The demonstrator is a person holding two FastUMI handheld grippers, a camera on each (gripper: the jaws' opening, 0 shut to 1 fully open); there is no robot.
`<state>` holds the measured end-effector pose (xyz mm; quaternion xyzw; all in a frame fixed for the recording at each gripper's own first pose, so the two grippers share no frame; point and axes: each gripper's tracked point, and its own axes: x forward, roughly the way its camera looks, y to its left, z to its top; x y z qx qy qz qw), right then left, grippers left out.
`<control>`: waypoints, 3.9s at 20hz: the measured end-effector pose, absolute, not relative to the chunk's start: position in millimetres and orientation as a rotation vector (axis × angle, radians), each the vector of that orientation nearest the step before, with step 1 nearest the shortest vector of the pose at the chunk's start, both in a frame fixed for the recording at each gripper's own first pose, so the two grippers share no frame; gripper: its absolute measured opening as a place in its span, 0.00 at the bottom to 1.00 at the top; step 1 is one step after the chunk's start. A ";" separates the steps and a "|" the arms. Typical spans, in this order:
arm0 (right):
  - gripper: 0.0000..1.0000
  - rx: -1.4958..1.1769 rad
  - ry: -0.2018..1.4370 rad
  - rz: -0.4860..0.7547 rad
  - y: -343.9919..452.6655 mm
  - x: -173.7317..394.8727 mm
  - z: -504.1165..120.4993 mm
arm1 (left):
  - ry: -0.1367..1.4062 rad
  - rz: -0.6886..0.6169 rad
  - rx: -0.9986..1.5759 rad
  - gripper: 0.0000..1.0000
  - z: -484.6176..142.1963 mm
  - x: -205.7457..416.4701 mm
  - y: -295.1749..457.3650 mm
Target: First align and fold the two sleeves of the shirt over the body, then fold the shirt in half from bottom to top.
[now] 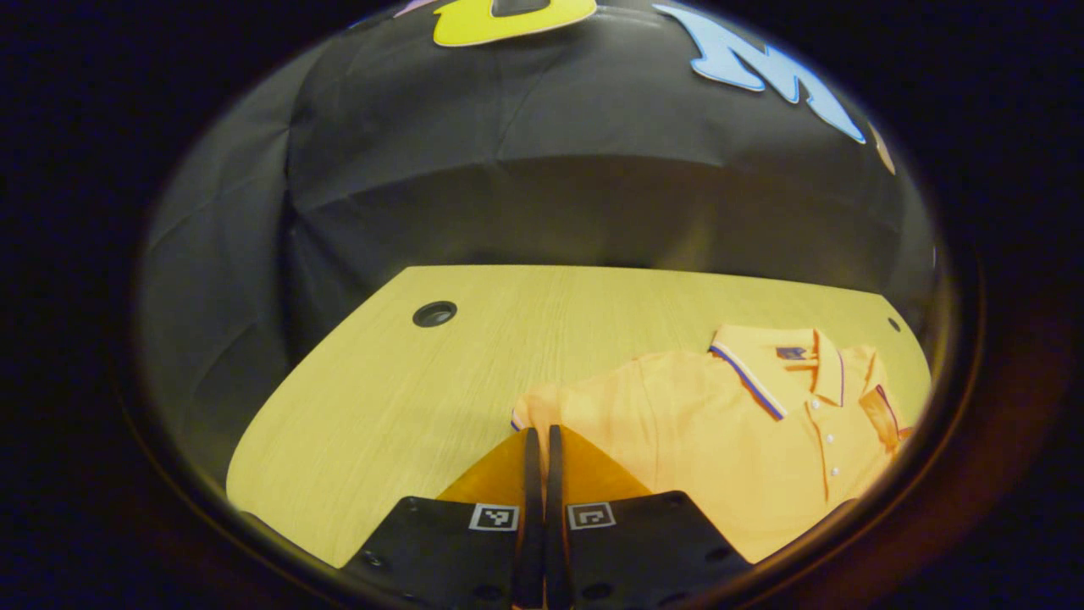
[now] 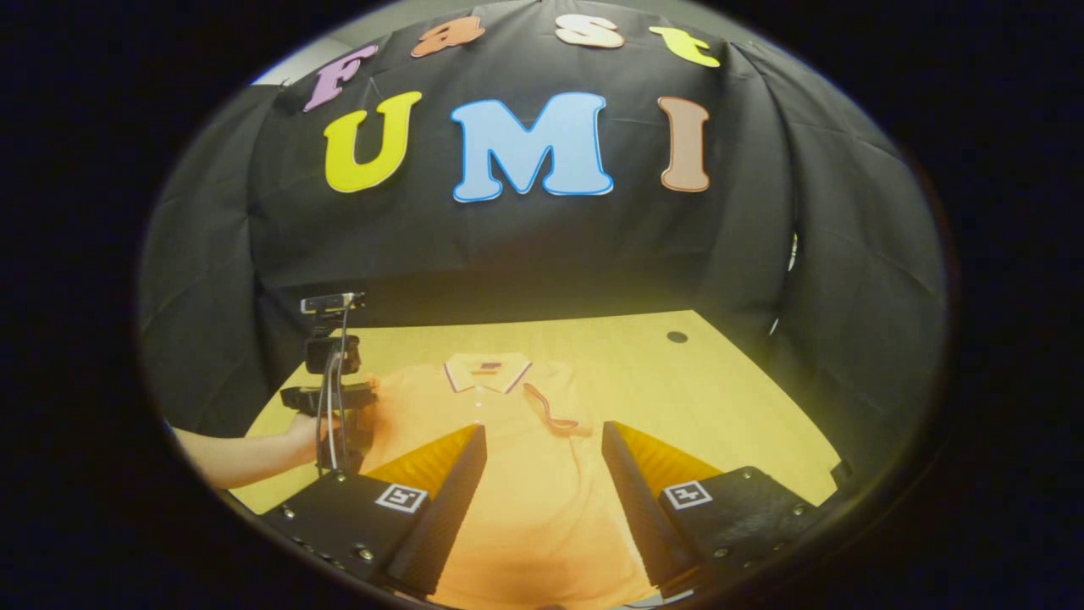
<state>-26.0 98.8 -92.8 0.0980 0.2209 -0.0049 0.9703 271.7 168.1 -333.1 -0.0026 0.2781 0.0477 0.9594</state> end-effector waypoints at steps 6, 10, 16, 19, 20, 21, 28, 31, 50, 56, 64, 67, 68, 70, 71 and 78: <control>0.86 0.221 0.460 -0.037 105.8 -24.9 -103.3 | 0.500 -0.014 -0.009 0.07 -296.7 273.7 119.3; 0.86 0.197 0.455 -0.023 106.5 -20.2 -101.4 | 0.524 -0.068 -0.001 0.07 -298.1 270.8 89.8; 0.86 0.162 0.450 -0.015 97.5 -27.8 -99.9 | 0.560 -0.105 0.003 0.07 -308.3 263.1 63.6; 0.86 0.173 0.457 -0.028 89.6 -34.7 -103.9 | 0.573 -0.109 0.009 0.08 -312.7 260.2 58.3; 0.86 0.179 0.458 -0.034 87.4 -36.9 -104.2 | 0.579 -0.109 0.011 0.09 -315.2 258.3 57.1; 0.86 0.182 0.459 -0.040 84.0 -40.3 -105.9 | 0.590 -0.116 0.012 0.11 -317.7 255.6 55.1; 0.86 0.175 0.443 -0.035 75.4 -56.4 -104.6 | 0.597 -0.154 0.013 0.33 -316.3 234.4 42.8; 0.86 0.169 0.429 -0.023 72.3 -62.0 -104.9 | 0.584 -0.161 0.011 0.71 -304.9 223.9 38.5; 0.86 0.114 0.507 0.128 59.0 -129.7 -177.4 | 0.640 -0.156 -0.015 0.94 -304.1 28.5 34.9; 0.86 0.075 0.544 0.172 50.5 -151.4 -206.9 | 0.622 -0.147 0.013 0.94 -294.2 -31.0 37.3; 0.84 0.097 0.639 0.151 46.8 -167.5 -248.1 | 0.637 -0.172 0.005 0.95 -308.2 -96.7 46.1; 0.86 0.108 0.685 0.139 48.0 -168.6 -266.6 | 0.630 -0.183 0.027 0.94 -310.0 -115.0 54.6; 0.84 0.111 0.702 0.133 47.8 -171.2 -272.2 | 0.627 -0.191 0.026 0.94 -309.7 -120.6 56.7; 0.86 0.129 0.729 0.125 48.5 -175.5 -281.7 | 0.637 -0.202 0.027 0.94 -314.6 -132.6 62.4; 0.86 0.136 0.746 0.118 49.9 -177.9 -287.7 | 0.654 -0.201 0.034 0.94 -321.9 -140.1 68.5; 0.86 0.146 0.830 0.101 55.5 -187.8 -311.8 | 0.680 -0.222 0.063 0.94 -341.7 -178.3 100.6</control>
